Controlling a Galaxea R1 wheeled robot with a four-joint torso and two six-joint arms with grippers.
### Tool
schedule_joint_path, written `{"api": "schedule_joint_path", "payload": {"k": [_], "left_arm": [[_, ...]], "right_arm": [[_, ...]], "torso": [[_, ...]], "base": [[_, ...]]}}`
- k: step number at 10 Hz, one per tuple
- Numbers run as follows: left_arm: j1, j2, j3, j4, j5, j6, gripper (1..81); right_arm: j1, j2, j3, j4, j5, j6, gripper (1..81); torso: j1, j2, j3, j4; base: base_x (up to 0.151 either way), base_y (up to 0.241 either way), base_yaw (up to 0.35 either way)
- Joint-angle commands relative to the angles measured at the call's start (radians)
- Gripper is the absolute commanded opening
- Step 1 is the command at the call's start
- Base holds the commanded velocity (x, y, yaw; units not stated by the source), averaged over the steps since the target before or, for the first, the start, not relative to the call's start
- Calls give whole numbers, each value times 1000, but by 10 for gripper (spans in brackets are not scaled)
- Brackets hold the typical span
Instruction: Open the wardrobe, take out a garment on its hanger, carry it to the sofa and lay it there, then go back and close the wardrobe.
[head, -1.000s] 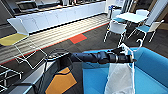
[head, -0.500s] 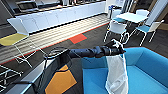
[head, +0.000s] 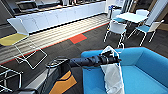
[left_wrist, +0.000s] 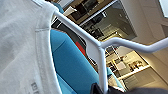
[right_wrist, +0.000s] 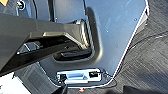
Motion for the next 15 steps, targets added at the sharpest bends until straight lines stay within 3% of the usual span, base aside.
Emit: {"api": "schedule_joint_path", "payload": {"k": [1,4,5,8,11,14,15], "left_arm": [[-135,76,67,84,-5,1,10],[-135,76,79,91,-2,1,10],[-135,76,79,91,18,8,811],[-134,76,82,94,80,23,811],[-125,76,93,197,209,34,811],[-123,76,93,369,439,35,811],[-123,76,93,383,461,37,811]], "right_arm": [[-7,10,10,-2,-69,-3,811],[-9,10,10,-2,-69,-3,811],[-9,10,10,-2,-69,-3,811],[-6,10,10,-5,-69,-3,811],[-6,10,10,-5,-69,-3,811],[-6,9,10,-5,-69,-3,811],[-6,9,10,-5,-67,-3,811]], "torso": [[0,0,0,0],[0,0,0,0],[0,0,0,0],[0,0,0,0],[0,0,0,0],[0,0,0,0],[0,0,0,0]], "base": [[0,0,0],[0,0,0],[0,0,0],[0,0,0],[0,0,0],[0,0,0],[0,0,0]]}}
